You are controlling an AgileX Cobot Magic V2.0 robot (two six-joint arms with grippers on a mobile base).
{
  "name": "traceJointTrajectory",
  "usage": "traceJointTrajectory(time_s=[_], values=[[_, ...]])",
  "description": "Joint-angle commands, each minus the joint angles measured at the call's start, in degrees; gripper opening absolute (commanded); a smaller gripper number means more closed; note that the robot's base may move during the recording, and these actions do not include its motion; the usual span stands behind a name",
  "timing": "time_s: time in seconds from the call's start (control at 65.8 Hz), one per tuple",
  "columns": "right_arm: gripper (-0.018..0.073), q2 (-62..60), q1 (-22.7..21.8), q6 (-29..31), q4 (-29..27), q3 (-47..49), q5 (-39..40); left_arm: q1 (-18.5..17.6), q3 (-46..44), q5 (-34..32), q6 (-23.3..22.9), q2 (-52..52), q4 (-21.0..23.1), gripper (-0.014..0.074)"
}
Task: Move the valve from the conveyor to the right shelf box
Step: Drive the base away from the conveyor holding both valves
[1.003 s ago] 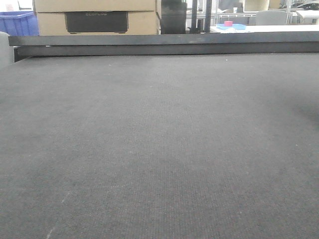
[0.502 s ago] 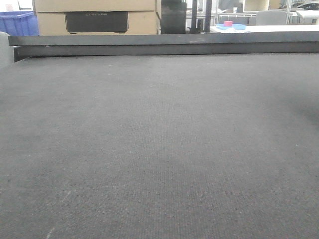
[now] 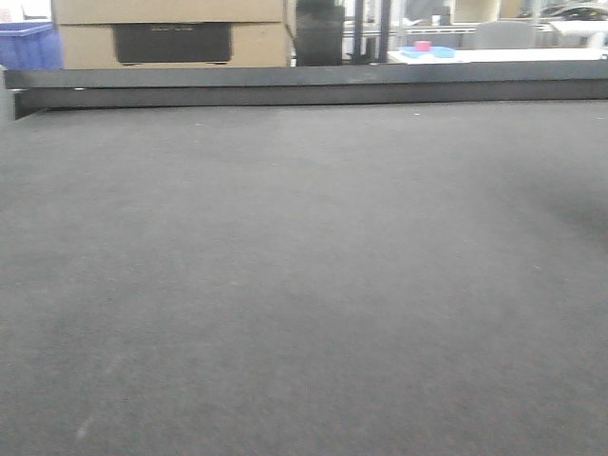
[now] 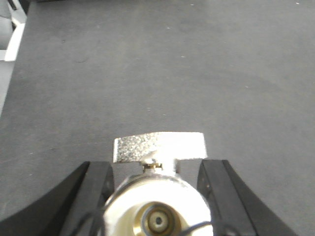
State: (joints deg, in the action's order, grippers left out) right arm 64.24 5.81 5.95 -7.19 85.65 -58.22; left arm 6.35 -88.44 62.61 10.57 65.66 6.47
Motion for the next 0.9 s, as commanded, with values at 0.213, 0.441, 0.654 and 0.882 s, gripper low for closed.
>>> traceJointTrajectory(time_s=[0.213,0.441,0.654,0.882], values=[[-0.0152,-0.27,0.04,0.17,0.33,1.07,4.81,-0.21,-0.77,-2.67,-0.28,-0.55,0.8,-0.0111],[-0.0152,-0.27,0.04,0.17,0.33,1.07,4.81,-0.21,-0.77,-2.67,-0.28,-0.55,0.8,-0.0111],[-0.0152,-0.27,0.04,0.17,0.33,1.07,4.81,-0.21,-0.77,-2.67,-0.28,-0.55,0.8,-0.0111],[-0.0152,-0.27,0.04,0.17,0.33,1.07,4.81,-0.21,-0.77,-2.67,-0.28,-0.55,0.8,-0.0111]])
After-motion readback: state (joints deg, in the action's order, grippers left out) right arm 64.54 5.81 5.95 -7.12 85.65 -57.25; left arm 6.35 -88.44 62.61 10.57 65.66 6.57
